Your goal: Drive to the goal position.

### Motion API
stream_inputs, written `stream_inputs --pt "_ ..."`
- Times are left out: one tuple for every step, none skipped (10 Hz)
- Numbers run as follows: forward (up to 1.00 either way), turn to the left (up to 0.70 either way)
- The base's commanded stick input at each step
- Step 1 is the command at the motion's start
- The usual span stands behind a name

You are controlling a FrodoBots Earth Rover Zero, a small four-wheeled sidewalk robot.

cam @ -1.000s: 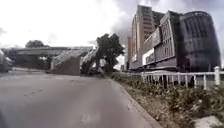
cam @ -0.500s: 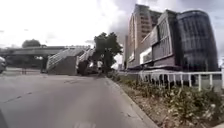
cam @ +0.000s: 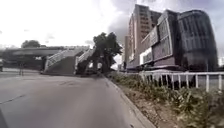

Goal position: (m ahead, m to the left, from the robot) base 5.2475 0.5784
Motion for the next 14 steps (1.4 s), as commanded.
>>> stream_inputs --pt "0.45 0.0" --pt "0.45 0.0" --pt "0.45 0.0" --pt "0.45 0.0" --pt "0.45 0.0" --pt "0.45 0.0" --pt "0.45 0.0" --pt "0.45 0.0" --pt "0.45 0.0" --pt "0.45 0.0" --pt "0.45 0.0" --pt "0.45 0.0" --pt "0.45 0.0" --pt "0.45 0.0"
